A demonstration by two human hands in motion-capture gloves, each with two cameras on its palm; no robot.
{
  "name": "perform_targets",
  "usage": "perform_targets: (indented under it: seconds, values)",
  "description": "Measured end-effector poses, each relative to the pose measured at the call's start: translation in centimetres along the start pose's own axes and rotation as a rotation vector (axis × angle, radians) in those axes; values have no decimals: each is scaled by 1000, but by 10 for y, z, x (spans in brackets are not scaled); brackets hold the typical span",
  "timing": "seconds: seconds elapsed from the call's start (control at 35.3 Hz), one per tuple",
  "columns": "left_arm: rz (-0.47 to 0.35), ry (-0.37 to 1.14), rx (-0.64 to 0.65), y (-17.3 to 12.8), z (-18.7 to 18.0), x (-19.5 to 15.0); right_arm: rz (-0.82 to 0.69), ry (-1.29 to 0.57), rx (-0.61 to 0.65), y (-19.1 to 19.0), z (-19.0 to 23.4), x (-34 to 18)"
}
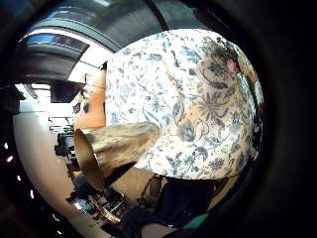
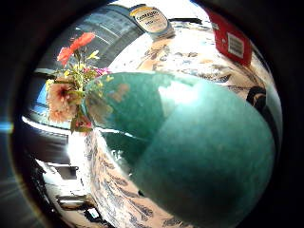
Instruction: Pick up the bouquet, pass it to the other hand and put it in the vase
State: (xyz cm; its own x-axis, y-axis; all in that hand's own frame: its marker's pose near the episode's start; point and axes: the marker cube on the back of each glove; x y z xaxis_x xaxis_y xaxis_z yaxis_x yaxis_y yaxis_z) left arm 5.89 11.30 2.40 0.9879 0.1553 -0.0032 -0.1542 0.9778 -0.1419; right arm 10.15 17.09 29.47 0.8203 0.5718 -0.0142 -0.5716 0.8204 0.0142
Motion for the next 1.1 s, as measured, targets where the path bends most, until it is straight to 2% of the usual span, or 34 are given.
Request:
perform_targets:
  seconds: [0.08,0.14,0.2,0.37,0.57,0.71,0.76,0.88,0.91,1.02,1.1]
  values:
    - [-44,-53,28,-3,0,-3,24,-33,35,-4,0,-1]
    - [-38,-58,44,-5,0,-1,41,-41,0,3,1,1]
    - [-23,-46,49,-9,2,1,56,-61,22,2,0,2]
    - [-15,-21,51,-8,0,4,55,-209,253,-24,-16,-6]
    - [7,80,-14,-21,11,8,55,-387,94,-10,-29,-8]
    - [39,188,-15,-31,13,14,-22,-691,129,-16,-64,-28]
    - [49,236,-26,-30,10,17,-11,-751,153,-21,-76,-30]
    - [78,341,-42,-31,4,24,91,-790,-5,-9,-92,-31]
    - [94,370,-42,-33,4,26,98,-809,-10,-8,-97,-32]
    - [136,500,-59,-27,-8,40,31,-941,151,-25,-116,-45]
    - [202,631,-38,-10,-27,55,-12,-1066,119,-16,-135,-56]
